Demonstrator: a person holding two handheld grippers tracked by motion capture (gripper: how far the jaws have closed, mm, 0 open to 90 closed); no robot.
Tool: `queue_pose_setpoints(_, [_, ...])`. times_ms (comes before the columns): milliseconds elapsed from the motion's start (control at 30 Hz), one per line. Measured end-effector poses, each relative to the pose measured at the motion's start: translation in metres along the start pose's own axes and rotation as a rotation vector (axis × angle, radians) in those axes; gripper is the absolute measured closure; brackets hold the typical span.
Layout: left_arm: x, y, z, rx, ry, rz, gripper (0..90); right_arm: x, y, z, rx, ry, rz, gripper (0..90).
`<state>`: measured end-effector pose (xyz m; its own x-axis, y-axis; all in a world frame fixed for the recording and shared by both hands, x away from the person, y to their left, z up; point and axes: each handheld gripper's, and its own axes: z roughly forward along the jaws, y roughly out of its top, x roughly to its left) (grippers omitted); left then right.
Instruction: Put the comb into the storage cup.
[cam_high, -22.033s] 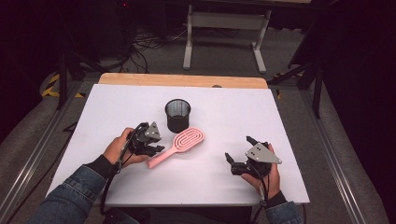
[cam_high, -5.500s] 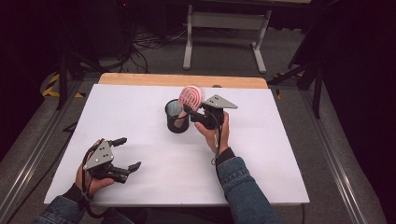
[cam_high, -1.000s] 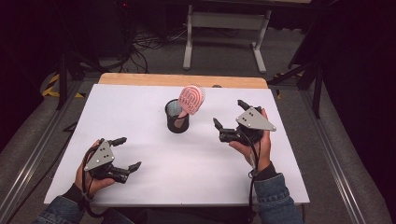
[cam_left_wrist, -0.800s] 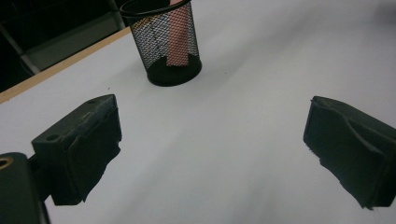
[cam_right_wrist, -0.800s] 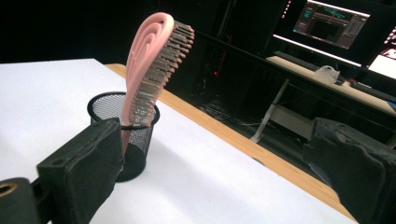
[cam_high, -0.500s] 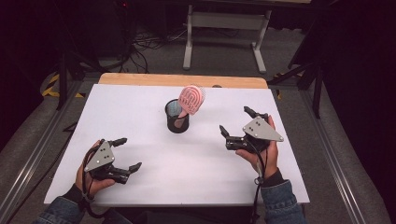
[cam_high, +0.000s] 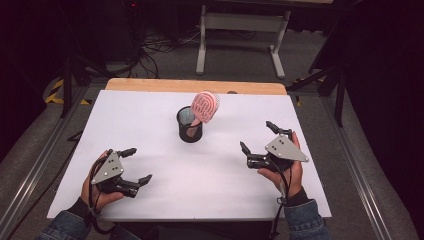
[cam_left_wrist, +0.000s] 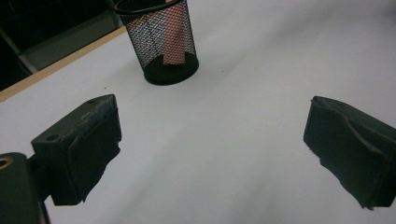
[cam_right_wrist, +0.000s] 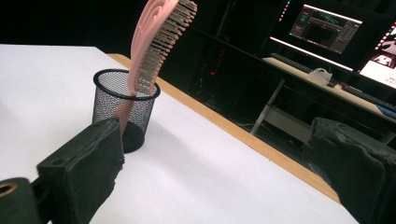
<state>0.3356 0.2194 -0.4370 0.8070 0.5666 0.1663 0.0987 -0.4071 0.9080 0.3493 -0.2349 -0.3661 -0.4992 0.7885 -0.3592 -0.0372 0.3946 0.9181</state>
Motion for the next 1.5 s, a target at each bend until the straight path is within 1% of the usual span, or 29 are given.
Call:
queue_pose_setpoints(167, [-0.001, 0.000, 0.000, 0.002, 0.002, 0.004, 5.3, 0.002, -0.004, -0.004, -0.006, -0.006, -0.005, 4.9])
queue_pose_setpoints(233, [-0.001, 0.000, 0.000, 0.001, 0.002, 0.003, 5.4, 0.003, -0.008, -0.005, -0.005, -0.015, -0.007, 4.9])
queue_pose_setpoints(400, [0.000, 0.000, 0.000, 0.006, 0.003, 0.003, 5.3, 0.004, -0.016, -0.007, 0.015, -0.023, -0.014, 4.9])
queue_pose_setpoints(433, [0.000, 0.000, 0.001, 0.008, 0.002, 0.007, 5.3, 0.005, -0.017, -0.007, 0.020, -0.033, -0.014, 4.9])
queue_pose_setpoints(600, [-0.001, 0.000, 0.001, 0.012, 0.004, 0.010, 5.3, 0.007, -0.026, -0.008, 0.041, -0.022, -0.013, 4.9])
queue_pose_setpoints(667, [-0.001, 0.000, 0.001, 0.012, 0.003, 0.010, 5.3, 0.008, -0.027, -0.008, 0.044, -0.024, -0.015, 4.9])
queue_pose_setpoints(700, [-0.001, -0.001, 0.001, 0.013, 0.005, 0.011, 5.4, 0.008, -0.028, -0.009, 0.043, -0.023, -0.015, 4.9])
queue_pose_setpoints(800, [0.000, -0.001, 0.001, 0.017, 0.005, 0.015, 5.3, 0.007, -0.035, -0.012, 0.035, -0.020, 0.014, 5.0])
queue_pose_setpoints(867, [0.000, -0.001, 0.001, 0.014, 0.005, 0.012, 5.3, 0.007, -0.037, -0.012, 0.037, -0.020, 0.013, 5.0])
queue_pose_setpoints(900, [0.000, -0.001, 0.001, 0.013, 0.006, 0.012, 5.3, 0.008, -0.039, -0.013, 0.041, -0.019, 0.008, 5.0])
queue_pose_setpoints(967, [0.000, -0.001, 0.001, 0.012, 0.006, 0.014, 5.3, 0.009, -0.046, -0.015, 0.054, -0.013, 0.015, 5.0])
queue_pose_setpoints(1000, [0.000, -0.001, 0.001, 0.013, 0.005, 0.013, 5.3, 0.009, -0.046, -0.015, 0.054, -0.013, 0.015, 5.0])
queue_pose_setpoints(1033, [0.000, -0.001, 0.001, 0.013, 0.004, 0.012, 5.3, 0.010, -0.050, -0.017, 0.066, -0.012, 0.006, 5.0])
queue_pose_setpoints(1067, [0.000, -0.001, 0.001, 0.013, 0.004, 0.011, 5.3, 0.010, -0.050, -0.017, 0.066, -0.012, 0.006, 5.0])
queue_pose_setpoints(1100, [0.000, -0.001, 0.002, 0.014, 0.005, 0.014, 5.3, 0.010, -0.054, -0.018, 0.074, -0.009, 0.006, 5.0])
queue_pose_setpoints(1167, [0.001, 0.000, 0.002, 0.011, 0.003, 0.015, 5.3, 0.010, -0.057, -0.019, 0.090, -0.017, -0.003, 5.0])
queue_pose_setpoints(1333, [0.002, 0.000, 0.002, 0.009, 0.004, 0.009, 5.3, 0.010, -0.069, -0.022, 0.129, -0.001, 0.008, 4.3])
queue_pose_setpoints(1400, [0.003, 0.000, 0.002, 0.010, 0.006, 0.011, 5.3, 0.010, -0.074, -0.023, 0.148, -0.005, 0.004, 4.3])
queue_pose_setpoints(1500, [0.003, 0.000, 0.002, 0.006, 0.006, 0.004, 5.3, 0.010, -0.080, -0.027, 0.155, 0.000, 0.019, 4.1])
